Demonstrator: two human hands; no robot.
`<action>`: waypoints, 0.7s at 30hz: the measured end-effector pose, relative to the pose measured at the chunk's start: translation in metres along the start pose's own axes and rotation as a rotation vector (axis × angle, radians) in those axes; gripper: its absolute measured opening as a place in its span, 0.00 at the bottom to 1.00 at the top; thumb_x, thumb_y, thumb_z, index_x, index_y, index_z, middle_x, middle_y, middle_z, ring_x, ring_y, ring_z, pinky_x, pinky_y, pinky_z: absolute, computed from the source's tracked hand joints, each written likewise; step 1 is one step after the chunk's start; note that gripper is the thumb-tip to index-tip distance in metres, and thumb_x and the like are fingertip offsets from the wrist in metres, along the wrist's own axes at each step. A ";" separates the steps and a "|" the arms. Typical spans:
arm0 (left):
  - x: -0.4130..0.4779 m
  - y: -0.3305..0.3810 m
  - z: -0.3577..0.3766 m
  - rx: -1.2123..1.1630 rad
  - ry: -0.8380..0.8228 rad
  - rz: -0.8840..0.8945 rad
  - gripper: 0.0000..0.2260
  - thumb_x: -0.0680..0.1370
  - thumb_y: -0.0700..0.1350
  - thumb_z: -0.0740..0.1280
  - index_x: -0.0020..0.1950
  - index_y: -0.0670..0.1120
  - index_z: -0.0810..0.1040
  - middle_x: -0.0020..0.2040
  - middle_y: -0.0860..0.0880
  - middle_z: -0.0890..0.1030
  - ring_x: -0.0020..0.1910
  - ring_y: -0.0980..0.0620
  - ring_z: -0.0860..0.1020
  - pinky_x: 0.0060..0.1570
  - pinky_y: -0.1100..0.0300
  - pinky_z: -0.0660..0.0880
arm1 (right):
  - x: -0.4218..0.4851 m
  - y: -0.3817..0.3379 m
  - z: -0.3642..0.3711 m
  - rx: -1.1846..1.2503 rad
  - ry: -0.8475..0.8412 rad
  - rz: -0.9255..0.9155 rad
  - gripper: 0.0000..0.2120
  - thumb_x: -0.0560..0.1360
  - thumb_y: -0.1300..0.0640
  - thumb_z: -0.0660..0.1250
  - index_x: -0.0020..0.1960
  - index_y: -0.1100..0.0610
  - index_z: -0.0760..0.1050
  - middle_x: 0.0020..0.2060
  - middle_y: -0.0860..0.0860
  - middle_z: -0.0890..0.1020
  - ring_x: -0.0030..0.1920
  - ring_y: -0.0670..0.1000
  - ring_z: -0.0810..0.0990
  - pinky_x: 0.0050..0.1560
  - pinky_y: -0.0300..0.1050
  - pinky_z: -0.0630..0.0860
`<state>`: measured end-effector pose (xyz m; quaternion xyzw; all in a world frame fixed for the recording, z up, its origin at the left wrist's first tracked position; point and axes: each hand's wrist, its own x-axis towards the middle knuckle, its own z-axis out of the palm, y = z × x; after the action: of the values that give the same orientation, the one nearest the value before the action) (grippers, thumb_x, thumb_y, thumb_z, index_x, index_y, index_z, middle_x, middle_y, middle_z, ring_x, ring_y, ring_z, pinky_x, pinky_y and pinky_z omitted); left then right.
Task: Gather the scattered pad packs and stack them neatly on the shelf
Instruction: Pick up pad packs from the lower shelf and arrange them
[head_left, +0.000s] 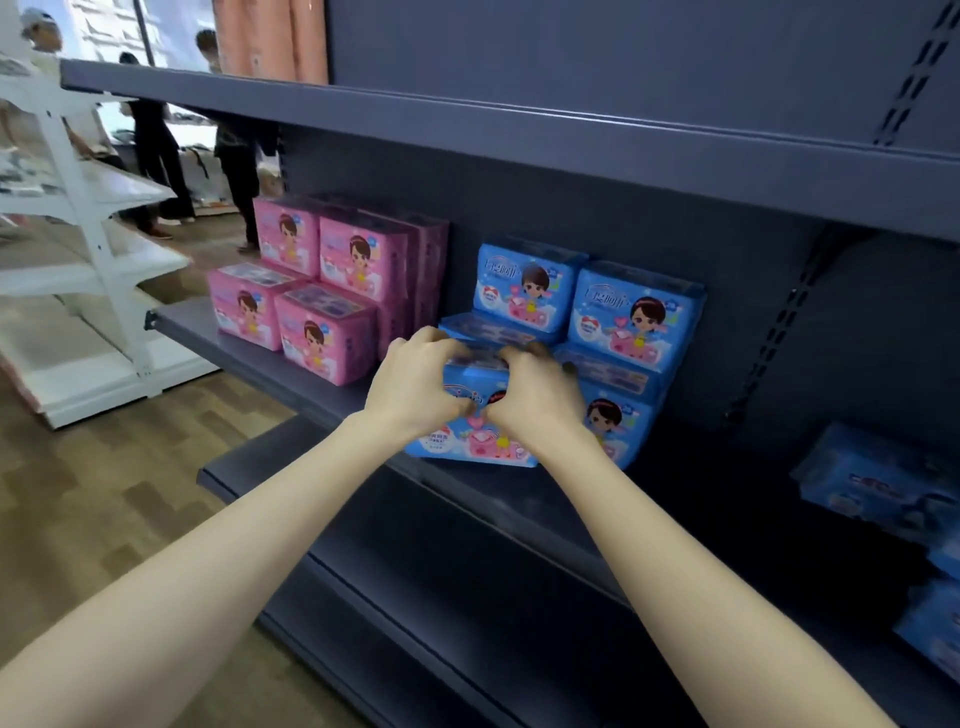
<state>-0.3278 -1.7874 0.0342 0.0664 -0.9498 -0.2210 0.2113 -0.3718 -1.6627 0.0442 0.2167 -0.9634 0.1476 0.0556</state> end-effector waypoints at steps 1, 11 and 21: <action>0.005 -0.006 -0.002 -0.005 -0.009 0.019 0.25 0.64 0.47 0.76 0.61 0.47 0.77 0.58 0.48 0.74 0.56 0.44 0.73 0.56 0.56 0.69 | 0.003 -0.006 0.001 0.000 0.002 0.026 0.28 0.70 0.49 0.72 0.67 0.51 0.67 0.65 0.54 0.68 0.63 0.64 0.69 0.54 0.51 0.73; 0.039 -0.047 -0.018 -0.097 -0.082 0.195 0.24 0.65 0.46 0.75 0.60 0.46 0.78 0.57 0.46 0.75 0.56 0.44 0.74 0.58 0.55 0.69 | 0.018 -0.046 0.011 -0.029 0.095 0.217 0.29 0.70 0.50 0.71 0.68 0.51 0.67 0.63 0.55 0.69 0.61 0.63 0.71 0.52 0.51 0.74; 0.068 -0.050 -0.032 -0.205 -0.066 0.334 0.25 0.63 0.45 0.76 0.60 0.48 0.79 0.60 0.47 0.75 0.58 0.45 0.74 0.57 0.58 0.68 | 0.026 -0.061 -0.003 -0.078 0.231 0.347 0.27 0.70 0.53 0.70 0.68 0.49 0.68 0.62 0.54 0.70 0.60 0.64 0.71 0.49 0.50 0.74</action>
<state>-0.3736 -1.8594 0.0635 -0.1212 -0.9265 -0.2804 0.2196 -0.3689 -1.7248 0.0672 0.0270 -0.9785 0.1412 0.1479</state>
